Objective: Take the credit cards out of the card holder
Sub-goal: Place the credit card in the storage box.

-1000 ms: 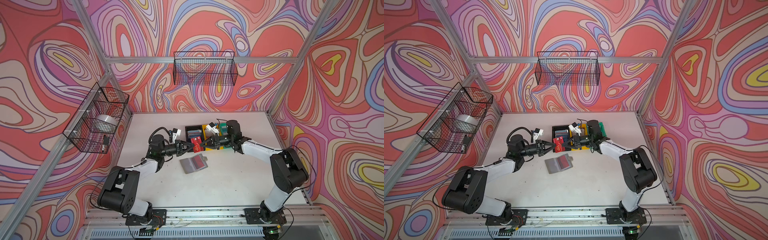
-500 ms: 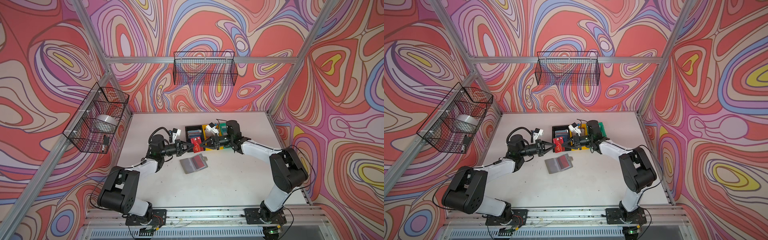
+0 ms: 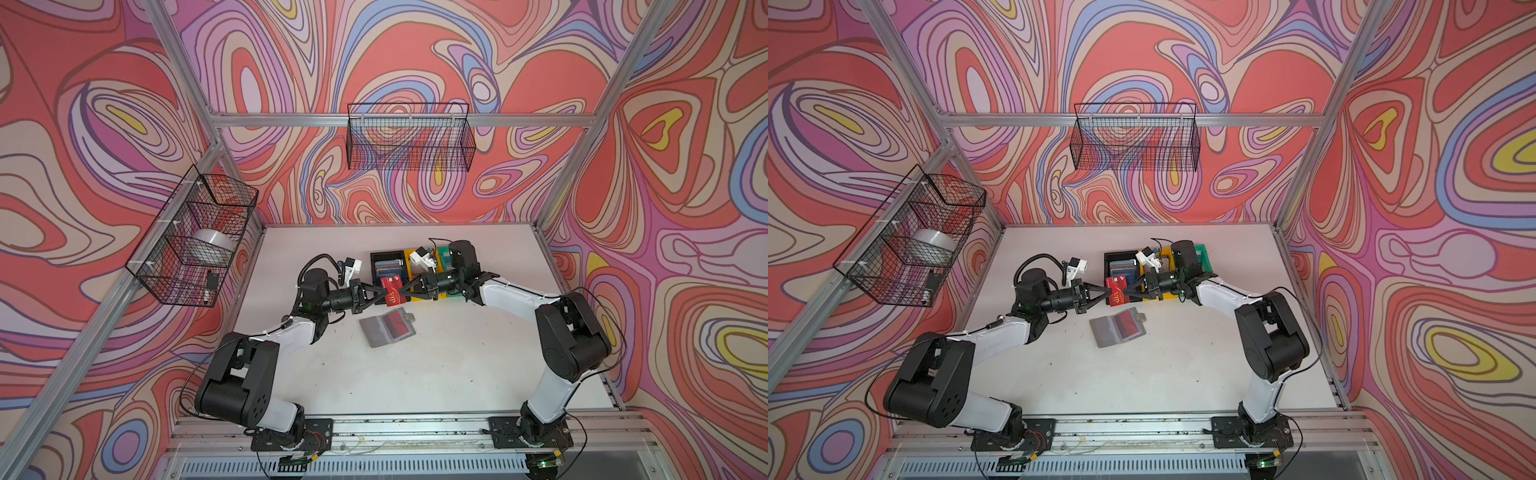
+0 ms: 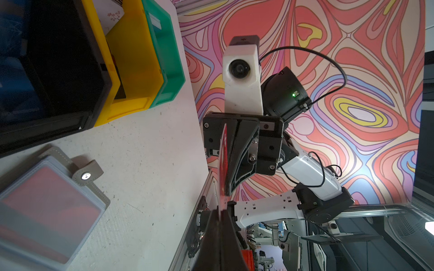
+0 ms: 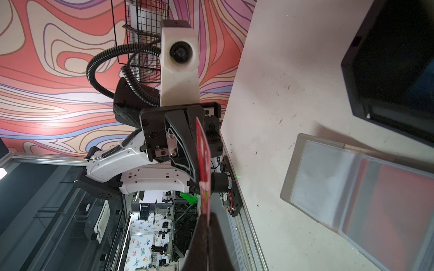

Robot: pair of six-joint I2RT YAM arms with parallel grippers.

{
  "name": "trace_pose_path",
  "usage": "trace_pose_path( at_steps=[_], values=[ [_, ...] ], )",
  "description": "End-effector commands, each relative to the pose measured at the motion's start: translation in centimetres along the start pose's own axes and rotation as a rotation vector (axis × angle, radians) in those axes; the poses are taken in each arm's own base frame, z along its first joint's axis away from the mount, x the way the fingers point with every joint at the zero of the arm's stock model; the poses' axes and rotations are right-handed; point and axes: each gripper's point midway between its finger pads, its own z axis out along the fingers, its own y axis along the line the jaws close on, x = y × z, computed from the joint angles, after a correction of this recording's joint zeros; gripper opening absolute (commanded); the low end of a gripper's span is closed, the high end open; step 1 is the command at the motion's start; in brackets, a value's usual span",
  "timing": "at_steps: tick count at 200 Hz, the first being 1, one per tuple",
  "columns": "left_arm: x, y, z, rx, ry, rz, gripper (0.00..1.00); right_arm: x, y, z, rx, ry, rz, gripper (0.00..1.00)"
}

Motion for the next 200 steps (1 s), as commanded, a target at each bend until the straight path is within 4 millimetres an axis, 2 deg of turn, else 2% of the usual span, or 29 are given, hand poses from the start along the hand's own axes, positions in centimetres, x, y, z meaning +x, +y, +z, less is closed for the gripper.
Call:
trace_pose_path(
  at_steps=[1,13,54,89,119,174,178,200],
  values=[
    [0.1,-2.3,0.4,0.026,0.044,0.083,0.00,0.8,-0.2,1.0,0.028,0.048,-0.020,0.05],
    [0.1,-2.3,0.3,0.011,0.047,0.088,0.00,0.7,0.2,0.9,0.026,0.047,-0.029,0.13],
    [0.1,-2.2,0.3,-0.008,0.048,0.089,0.00,0.7,0.1,0.9,0.040,0.054,-0.028,0.18],
    [0.2,-2.0,0.3,-0.017,0.058,0.081,0.00,0.7,-0.2,0.7,0.062,0.050,-0.027,0.30],
    [0.2,-2.3,0.2,-0.054,0.067,0.096,0.00,0.9,-1.0,0.3,0.107,0.044,-0.023,0.31],
    [0.2,-2.4,-0.1,-0.087,0.063,0.109,0.00,0.8,-1.2,-0.3,0.113,0.031,-0.024,0.36],
    [0.2,-2.4,-0.1,-0.088,0.064,0.110,0.00,0.7,-0.2,-0.6,0.112,0.022,-0.044,0.36],
    [0.2,-2.2,-0.2,-0.132,0.080,0.124,0.00,0.5,-0.2,-1.7,0.139,-0.004,-0.048,0.37]
  ],
)
